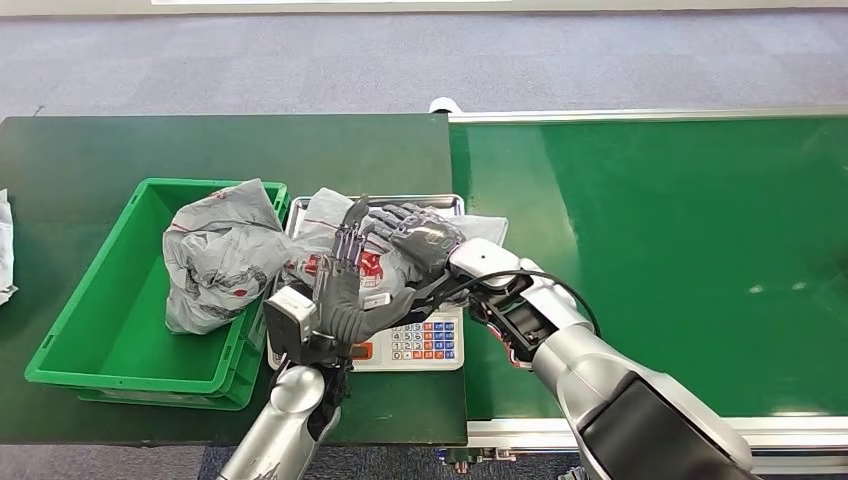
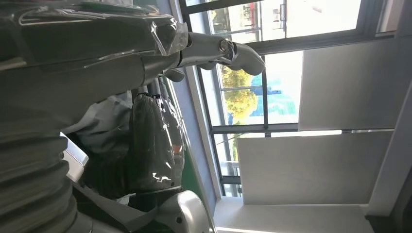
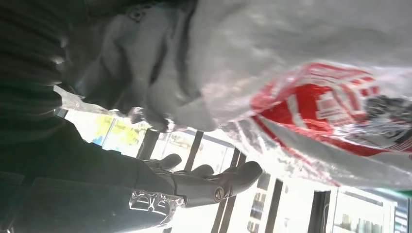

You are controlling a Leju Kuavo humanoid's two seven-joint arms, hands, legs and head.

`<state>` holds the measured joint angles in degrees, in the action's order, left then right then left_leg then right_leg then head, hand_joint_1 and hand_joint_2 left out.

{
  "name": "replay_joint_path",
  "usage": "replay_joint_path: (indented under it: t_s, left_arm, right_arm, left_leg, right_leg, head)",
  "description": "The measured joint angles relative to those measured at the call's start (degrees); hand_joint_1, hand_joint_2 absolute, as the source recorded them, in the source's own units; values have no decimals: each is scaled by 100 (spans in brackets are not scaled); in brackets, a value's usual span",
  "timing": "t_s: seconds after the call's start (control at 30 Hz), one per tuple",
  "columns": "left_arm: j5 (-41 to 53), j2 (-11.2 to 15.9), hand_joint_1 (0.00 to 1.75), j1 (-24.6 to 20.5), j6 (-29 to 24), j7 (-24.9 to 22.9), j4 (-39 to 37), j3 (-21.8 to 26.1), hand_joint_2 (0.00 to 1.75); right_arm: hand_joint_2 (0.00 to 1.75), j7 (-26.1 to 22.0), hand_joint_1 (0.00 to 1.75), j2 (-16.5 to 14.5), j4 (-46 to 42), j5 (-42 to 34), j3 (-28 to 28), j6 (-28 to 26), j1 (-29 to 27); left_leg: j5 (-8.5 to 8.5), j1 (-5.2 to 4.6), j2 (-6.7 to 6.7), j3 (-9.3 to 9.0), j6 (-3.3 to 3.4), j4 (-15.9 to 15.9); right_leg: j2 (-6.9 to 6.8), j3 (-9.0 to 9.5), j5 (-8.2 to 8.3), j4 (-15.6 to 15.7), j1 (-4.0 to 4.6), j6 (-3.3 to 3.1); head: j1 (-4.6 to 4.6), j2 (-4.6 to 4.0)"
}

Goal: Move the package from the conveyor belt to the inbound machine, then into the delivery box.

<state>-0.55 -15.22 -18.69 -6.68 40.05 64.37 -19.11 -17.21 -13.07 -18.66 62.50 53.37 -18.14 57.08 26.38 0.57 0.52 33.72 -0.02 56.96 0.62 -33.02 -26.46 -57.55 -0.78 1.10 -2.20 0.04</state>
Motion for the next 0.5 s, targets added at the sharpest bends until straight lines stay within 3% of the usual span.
replay_joint_path:
  t_s: [0.2,0.37,0.5]
  left_arm:
    - [26,-26,0,-51,-1,15,46,3,175]
    - [54,-64,0,-54,6,16,78,27,175]
    - [66,-69,0,-53,9,3,96,40,175]
  right_arm:
    - [0,-261,0,-5,16,-551,-231,-388,-118]
    - [0,-905,0,-67,-93,-1629,-889,-203,-483]
    - [0,-1037,0,-96,-271,-1808,-1316,-287,-744]
  left_leg:
    - [0,0,2,1,0,0]
    - [0,0,4,2,0,0]
    - [0,0,4,1,0,0]
  right_leg:
    - [0,0,0,0,0,0]
    - [-1,0,0,0,0,0]
    - [-1,0,0,0,0,0]
  head:
    - [1,0]
    - [1,1]
    - [0,1]
